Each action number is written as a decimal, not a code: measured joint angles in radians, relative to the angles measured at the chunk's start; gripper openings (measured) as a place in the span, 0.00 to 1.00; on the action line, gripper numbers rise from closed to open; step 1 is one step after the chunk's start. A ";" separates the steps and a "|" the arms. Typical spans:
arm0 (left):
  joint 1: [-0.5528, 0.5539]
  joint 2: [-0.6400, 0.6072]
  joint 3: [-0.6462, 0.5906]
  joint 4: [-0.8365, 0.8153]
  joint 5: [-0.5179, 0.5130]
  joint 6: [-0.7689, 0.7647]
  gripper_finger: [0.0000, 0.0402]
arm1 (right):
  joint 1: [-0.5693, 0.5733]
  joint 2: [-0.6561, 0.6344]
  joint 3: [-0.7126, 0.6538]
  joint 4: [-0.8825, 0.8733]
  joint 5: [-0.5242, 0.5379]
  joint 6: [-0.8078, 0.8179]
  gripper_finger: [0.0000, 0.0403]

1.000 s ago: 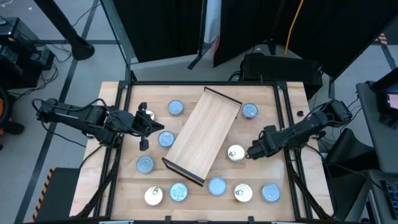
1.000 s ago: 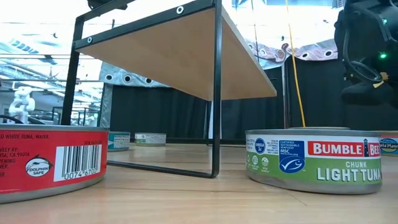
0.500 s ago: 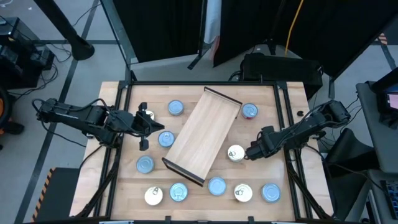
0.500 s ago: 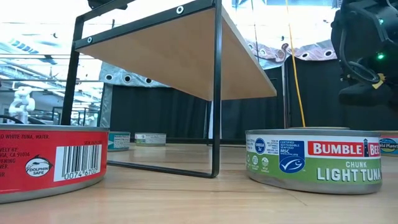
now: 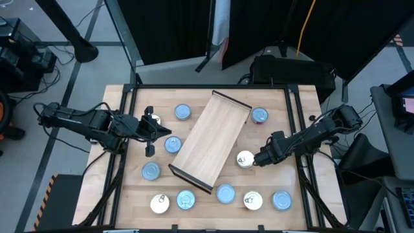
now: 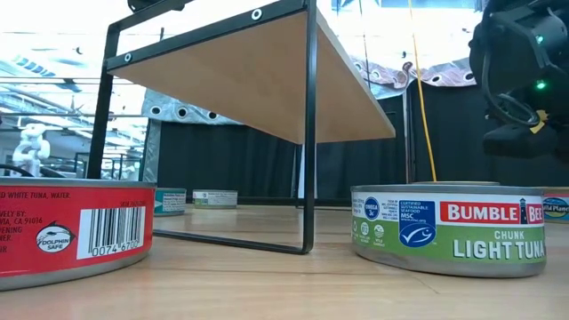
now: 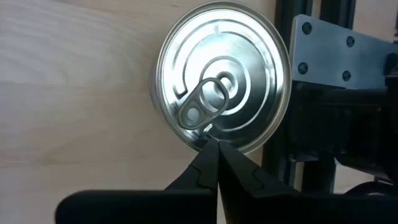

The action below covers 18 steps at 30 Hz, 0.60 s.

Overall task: Stack canned seafood by type on shelf
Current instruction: Put the blue tuna can on the shelf

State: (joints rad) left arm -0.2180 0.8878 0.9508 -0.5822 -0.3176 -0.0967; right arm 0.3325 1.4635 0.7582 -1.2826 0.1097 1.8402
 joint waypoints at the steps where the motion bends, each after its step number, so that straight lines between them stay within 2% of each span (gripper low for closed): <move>1: 0.000 0.000 0.000 0.000 0.000 0.000 0.07 | 0.000 0.003 0.000 0.007 0.000 -0.002 0.00; 10: 0.000 0.000 0.000 -0.001 0.000 0.000 0.07 | 0.000 0.010 -0.002 0.095 -0.002 -0.011 0.00; 18: 0.000 0.000 0.000 -0.003 0.000 0.000 0.07 | 0.001 0.008 -0.002 0.106 0.020 -0.011 0.00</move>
State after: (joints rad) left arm -0.2180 0.8878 0.9508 -0.5850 -0.3176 -0.0967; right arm 0.3331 1.4710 0.7563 -1.1771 0.1299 1.8288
